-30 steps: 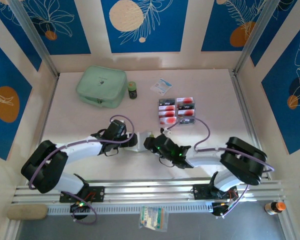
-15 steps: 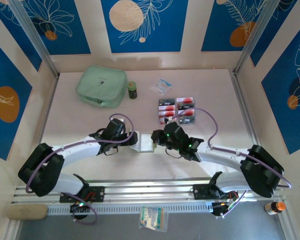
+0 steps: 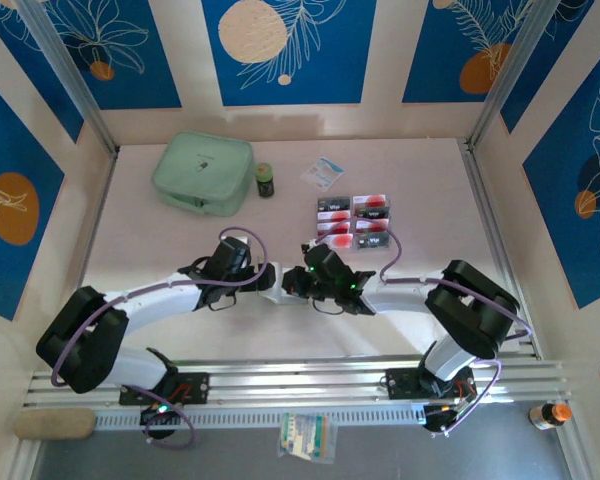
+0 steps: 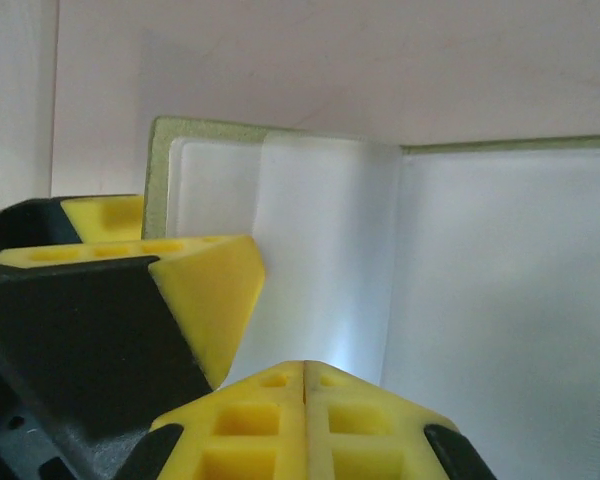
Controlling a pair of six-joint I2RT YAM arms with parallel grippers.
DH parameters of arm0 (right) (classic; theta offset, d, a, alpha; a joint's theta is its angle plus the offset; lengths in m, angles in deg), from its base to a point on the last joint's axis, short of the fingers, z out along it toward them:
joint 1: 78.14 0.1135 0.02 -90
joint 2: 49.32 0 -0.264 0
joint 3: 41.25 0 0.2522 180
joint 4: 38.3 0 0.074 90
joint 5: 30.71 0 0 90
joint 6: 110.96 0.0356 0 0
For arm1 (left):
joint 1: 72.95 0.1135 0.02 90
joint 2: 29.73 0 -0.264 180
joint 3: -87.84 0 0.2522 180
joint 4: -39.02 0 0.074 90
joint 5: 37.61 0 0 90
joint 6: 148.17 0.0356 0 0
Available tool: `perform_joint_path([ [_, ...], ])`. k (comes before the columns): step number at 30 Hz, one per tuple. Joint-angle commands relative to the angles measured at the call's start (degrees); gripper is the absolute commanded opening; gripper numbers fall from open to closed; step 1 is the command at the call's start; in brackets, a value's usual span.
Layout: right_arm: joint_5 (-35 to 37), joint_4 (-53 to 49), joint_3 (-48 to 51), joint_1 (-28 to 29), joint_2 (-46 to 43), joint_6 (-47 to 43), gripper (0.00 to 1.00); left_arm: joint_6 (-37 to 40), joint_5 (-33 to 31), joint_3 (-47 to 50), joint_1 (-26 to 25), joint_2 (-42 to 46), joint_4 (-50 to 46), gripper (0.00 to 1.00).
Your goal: Put the credit cards into the card holder
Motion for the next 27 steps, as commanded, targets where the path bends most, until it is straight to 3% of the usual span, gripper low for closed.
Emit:
perform_joint_path([
  [1, -1.38, 4.78, -2.01, 0.99, 1.45, 0.48, 0.00, 0.63, -0.67, -0.30, 0.48, 0.86, 0.37, 0.94],
  [11, 0.05, 7.53, -1.44, 1.54, 7.50, 3.62, 0.00, -1.01, 0.06, 0.20, 0.88, 1.55, 1.30, 0.95],
  [27, 5.76, 2.47, 2.78, -0.46, 4.04, 4.76, 0.00, -1.76, 2.06, 3.82, 4.12, 3.70, 2.20, 0.98],
])
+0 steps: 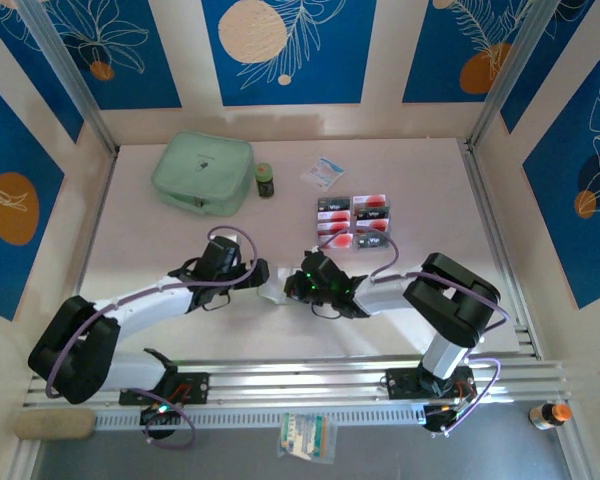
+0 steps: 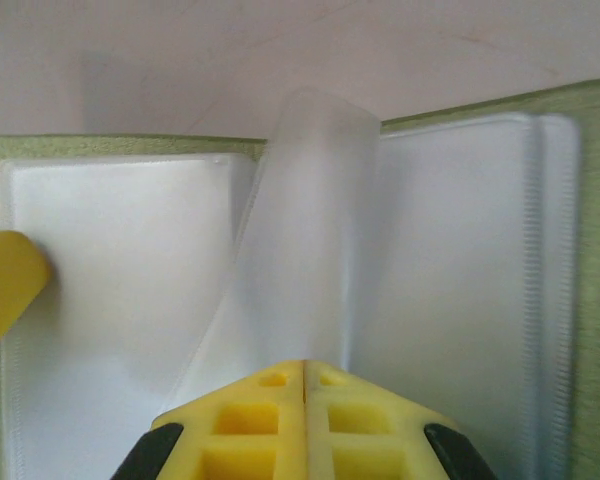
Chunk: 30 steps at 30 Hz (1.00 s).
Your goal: Put the credit cards into the card holder
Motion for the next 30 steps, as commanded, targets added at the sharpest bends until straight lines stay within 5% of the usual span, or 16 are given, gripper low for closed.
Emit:
perform_joint_path([
  [1, 1.74, -1.51, 1.05, -0.33, -2.11, 0.57, 0.00, -0.35, 1.35, 1.31, 0.70, -0.20, 0.95, 0.98],
  [15, 4.84, -10.89, -0.83, 0.39, -15.82, -4.69, 0.00, 0.65, 0.72, 2.30, 0.89, -1.30, 1.56, 0.97],
  [30, -0.30, -6.25, -6.37, 3.45, -4.97, -6.15, 0.00, 0.58, 0.87, 2.66, 0.87, -1.75, 2.05, 0.97],
])
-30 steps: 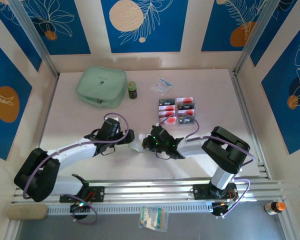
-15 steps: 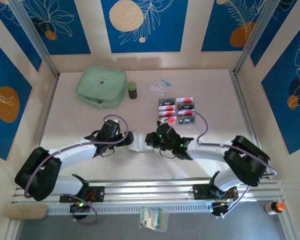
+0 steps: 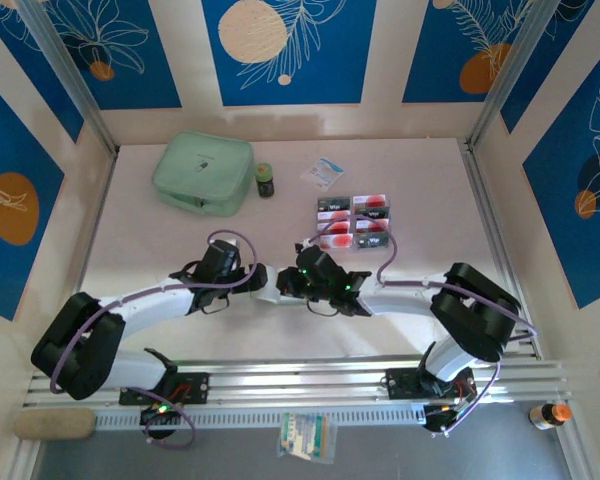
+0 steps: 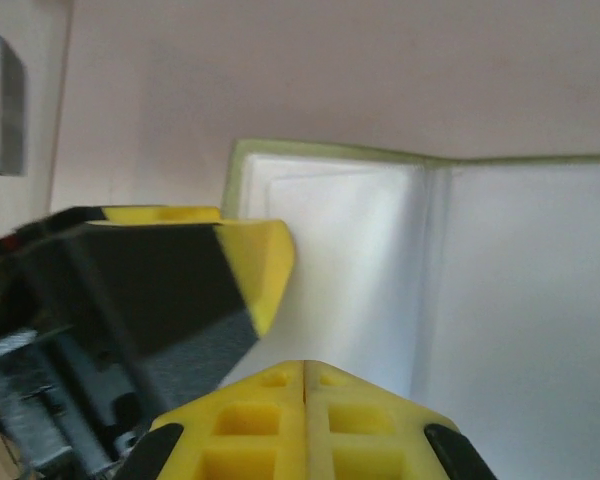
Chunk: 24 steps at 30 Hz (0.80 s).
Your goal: Put the credit cards into the card holder
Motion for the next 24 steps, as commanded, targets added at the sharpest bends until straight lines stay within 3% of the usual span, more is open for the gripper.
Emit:
perform_joint_path([
  [1, -2.15, 2.47, -1.92, 0.30, 2.13, -1.06, 0.00, 0.51, 0.56, 0.97, 0.56, -0.35, 0.45, 0.97],
  [24, -0.77, 0.71, -3.92, -0.51, 9.56, -0.88, 0.00, -0.54, 2.47, 1.54, 1.52, 0.57, 1.50, 0.97],
])
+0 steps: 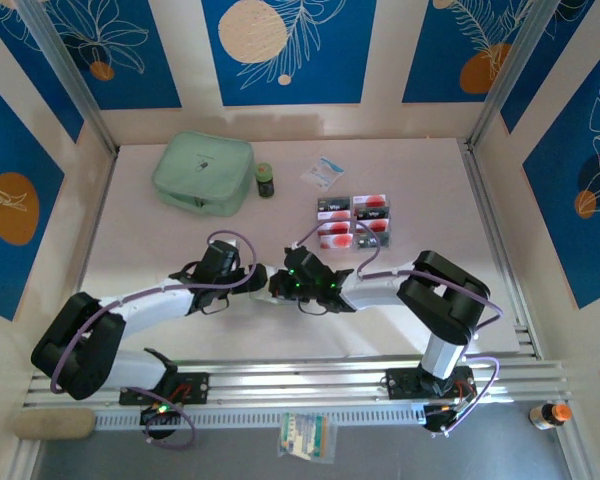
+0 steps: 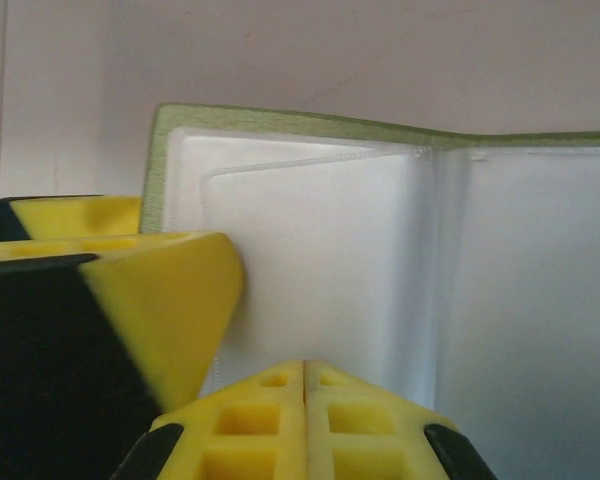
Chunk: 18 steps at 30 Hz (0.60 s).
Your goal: Put the credit cards into the card holder
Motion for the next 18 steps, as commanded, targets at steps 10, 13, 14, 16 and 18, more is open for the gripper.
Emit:
perform_joint_path([
  [10, 4.89, -5.17, 3.97, -2.77, -3.78, 1.46, 0.00, -0.91, 2.70, 2.94, 3.31, 2.20, 0.99, 0.97],
  [13, 5.45, -5.99, 5.01, -3.20, -5.79, 2.10, 0.00, -0.71, 2.79, 3.52, 3.77, 2.05, 1.16, 0.97],
  [14, 5.66, -5.89, 5.57, -3.30, -6.85, 2.23, 0.00, -0.70, 2.88, 3.70, 3.85, 1.98, 1.24, 0.97],
  [16, 6.23, -6.33, 6.26, -3.36, -9.24, 2.25, 0.00, -0.55, 2.80, 3.98, 3.99, 1.87, 1.44, 0.97],
  [18, 7.07, -7.43, 6.50, -3.14, -12.11, 2.02, 0.00, -0.36, 2.71, 4.25, 4.11, 1.59, 1.60, 0.97],
])
